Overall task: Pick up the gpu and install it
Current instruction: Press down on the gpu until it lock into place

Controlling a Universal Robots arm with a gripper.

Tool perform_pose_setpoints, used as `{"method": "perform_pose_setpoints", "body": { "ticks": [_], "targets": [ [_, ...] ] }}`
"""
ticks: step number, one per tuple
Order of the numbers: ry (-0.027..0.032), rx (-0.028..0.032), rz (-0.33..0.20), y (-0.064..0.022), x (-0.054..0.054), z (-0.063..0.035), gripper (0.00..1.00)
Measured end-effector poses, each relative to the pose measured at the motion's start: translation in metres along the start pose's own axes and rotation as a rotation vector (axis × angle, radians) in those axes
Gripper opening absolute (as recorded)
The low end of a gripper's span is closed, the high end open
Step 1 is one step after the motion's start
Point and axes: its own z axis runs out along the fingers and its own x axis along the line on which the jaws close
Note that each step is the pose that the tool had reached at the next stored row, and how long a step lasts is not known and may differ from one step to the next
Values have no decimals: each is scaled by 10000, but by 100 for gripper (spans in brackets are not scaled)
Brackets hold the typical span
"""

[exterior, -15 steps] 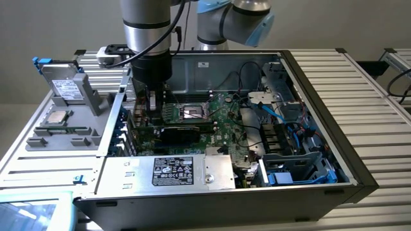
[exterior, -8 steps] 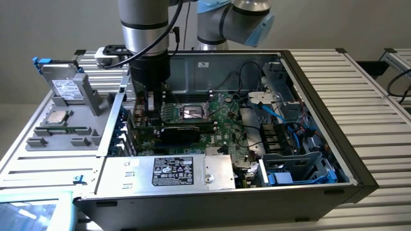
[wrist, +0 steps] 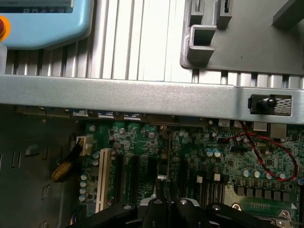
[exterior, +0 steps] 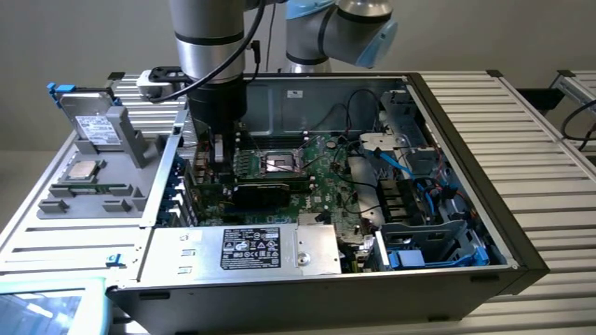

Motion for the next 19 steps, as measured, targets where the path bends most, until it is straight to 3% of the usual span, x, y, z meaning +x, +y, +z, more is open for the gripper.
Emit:
{"method": "perform_pose_setpoints", "body": {
  "ticks": [8,19],
  "targets": [
    [-60,9,-1,-1,12,48,12],
    [-62,5,-1,-2,11,88,12]
  ]
}}
